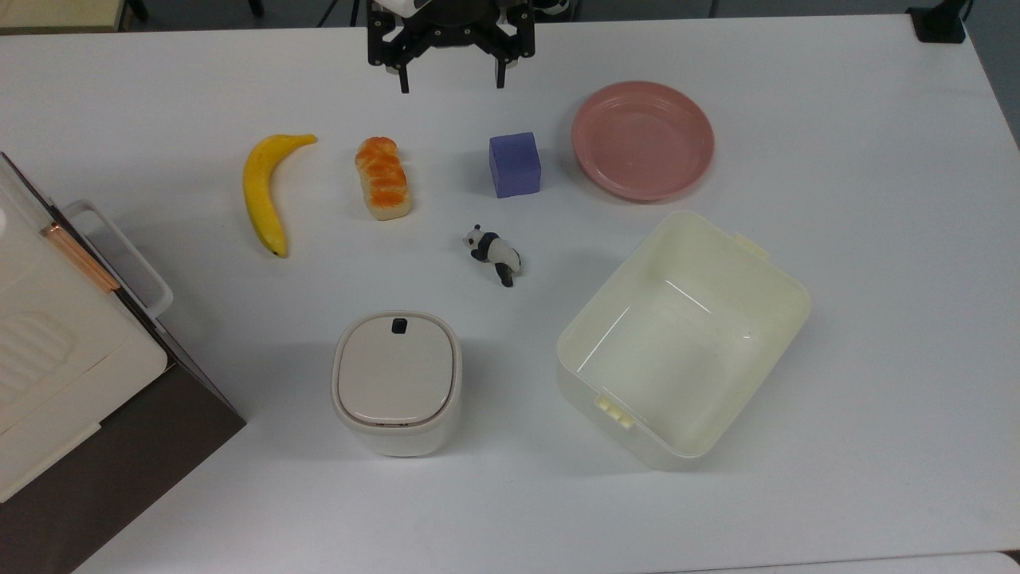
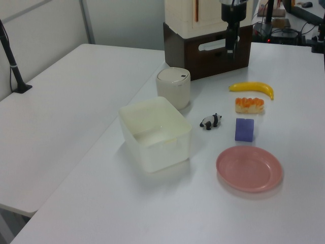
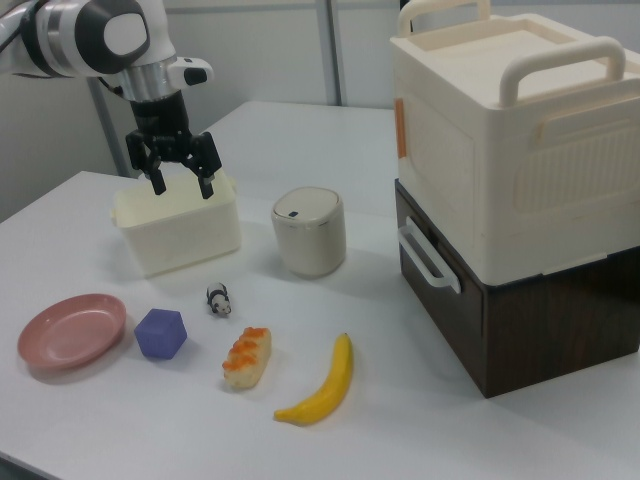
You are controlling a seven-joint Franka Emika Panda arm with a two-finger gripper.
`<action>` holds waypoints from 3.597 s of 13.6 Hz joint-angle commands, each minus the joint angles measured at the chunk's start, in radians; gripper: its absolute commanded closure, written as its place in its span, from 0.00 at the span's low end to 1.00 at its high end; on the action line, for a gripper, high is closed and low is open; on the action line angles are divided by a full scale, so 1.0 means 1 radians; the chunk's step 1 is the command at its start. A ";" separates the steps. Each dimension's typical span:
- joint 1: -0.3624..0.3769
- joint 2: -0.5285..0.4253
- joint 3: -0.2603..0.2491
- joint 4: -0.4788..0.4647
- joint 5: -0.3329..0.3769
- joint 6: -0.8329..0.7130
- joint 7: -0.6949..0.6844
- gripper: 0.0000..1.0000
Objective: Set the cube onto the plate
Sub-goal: 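Move the open gripper over the purple cube and lower it, then close the gripper on the purple cube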
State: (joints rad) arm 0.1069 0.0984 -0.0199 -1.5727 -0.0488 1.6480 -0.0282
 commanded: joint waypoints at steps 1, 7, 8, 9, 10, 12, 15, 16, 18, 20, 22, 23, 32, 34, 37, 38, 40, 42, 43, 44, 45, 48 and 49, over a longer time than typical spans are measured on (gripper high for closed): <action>0.014 0.012 -0.008 -0.015 0.003 0.019 0.005 0.00; 0.014 0.012 -0.006 -0.016 0.004 0.019 0.011 0.00; 0.014 0.012 -0.006 -0.016 0.006 0.021 0.011 0.00; 0.014 0.012 -0.006 -0.016 0.015 0.021 0.011 0.00; 0.014 0.012 -0.006 -0.020 0.026 0.021 0.013 0.00; 0.023 0.007 -0.006 -0.059 0.032 0.041 0.013 0.00; 0.048 -0.002 -0.006 -0.134 0.046 0.081 0.011 0.00; 0.056 -0.002 -0.006 -0.153 0.046 0.087 0.010 0.00; 0.068 -0.002 -0.006 -0.197 0.046 0.095 -0.004 0.00; 0.095 0.001 -0.006 -0.251 0.046 0.133 -0.016 0.00; 0.105 0.009 -0.006 -0.277 0.044 0.153 -0.016 0.00; 0.109 0.015 -0.006 -0.297 0.044 0.168 -0.016 0.00; 0.134 0.098 -0.003 -0.357 0.037 0.236 -0.016 0.00; 0.131 0.116 0.006 -0.359 0.035 0.236 -0.016 0.00; 0.131 0.132 0.006 -0.374 0.035 0.237 -0.016 0.00; 0.131 0.135 0.006 -0.375 0.035 0.237 -0.016 0.00; 0.131 0.144 0.008 -0.385 0.035 0.245 -0.016 0.09; 0.131 0.147 0.006 -0.395 0.035 0.272 -0.016 0.19; 0.129 0.149 0.006 -0.397 0.035 0.279 -0.016 0.27; 0.129 0.150 0.006 -0.397 0.035 0.280 -0.016 0.34; 0.129 0.149 0.006 -0.395 0.034 0.279 -0.018 0.48; 0.132 0.130 0.008 -0.382 0.033 0.241 -0.016 0.62; 0.134 0.119 0.011 -0.371 0.032 0.224 -0.016 0.62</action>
State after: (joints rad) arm 0.2299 0.2574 -0.0114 -1.9423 -0.0152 1.9001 -0.0325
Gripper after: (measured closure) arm 0.454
